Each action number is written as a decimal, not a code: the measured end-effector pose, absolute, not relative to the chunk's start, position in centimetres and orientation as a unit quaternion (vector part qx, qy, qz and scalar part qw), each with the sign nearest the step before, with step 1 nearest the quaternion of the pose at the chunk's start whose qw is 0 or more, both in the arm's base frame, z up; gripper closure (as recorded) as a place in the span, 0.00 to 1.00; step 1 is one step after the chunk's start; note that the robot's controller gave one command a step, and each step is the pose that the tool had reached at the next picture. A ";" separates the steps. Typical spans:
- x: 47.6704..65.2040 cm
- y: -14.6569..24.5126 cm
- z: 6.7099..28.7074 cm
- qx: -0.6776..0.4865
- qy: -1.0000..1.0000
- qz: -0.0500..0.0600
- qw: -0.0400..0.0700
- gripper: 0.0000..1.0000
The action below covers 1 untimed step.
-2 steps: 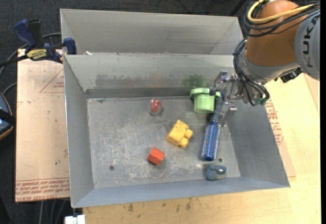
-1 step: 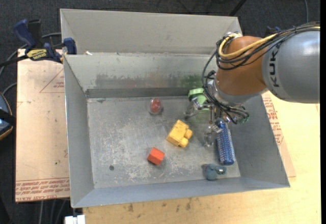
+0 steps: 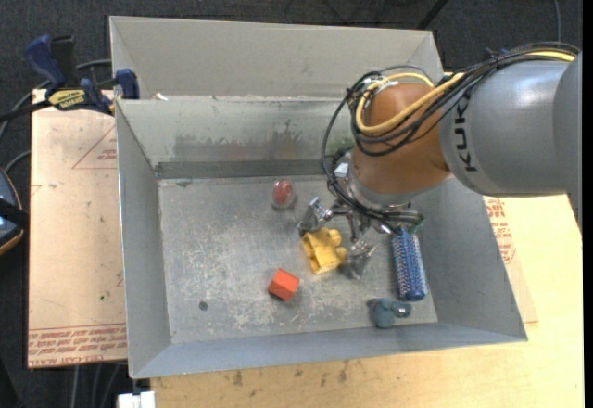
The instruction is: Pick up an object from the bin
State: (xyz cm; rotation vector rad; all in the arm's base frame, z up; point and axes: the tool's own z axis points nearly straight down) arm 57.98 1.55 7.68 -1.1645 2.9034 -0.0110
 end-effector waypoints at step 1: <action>58.1 1.6 7.9 -0.371 0.929 -0.002 0.009 1.00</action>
Offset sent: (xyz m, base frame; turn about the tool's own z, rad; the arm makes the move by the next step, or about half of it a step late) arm 0.0000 0.0000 0.0000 0.0000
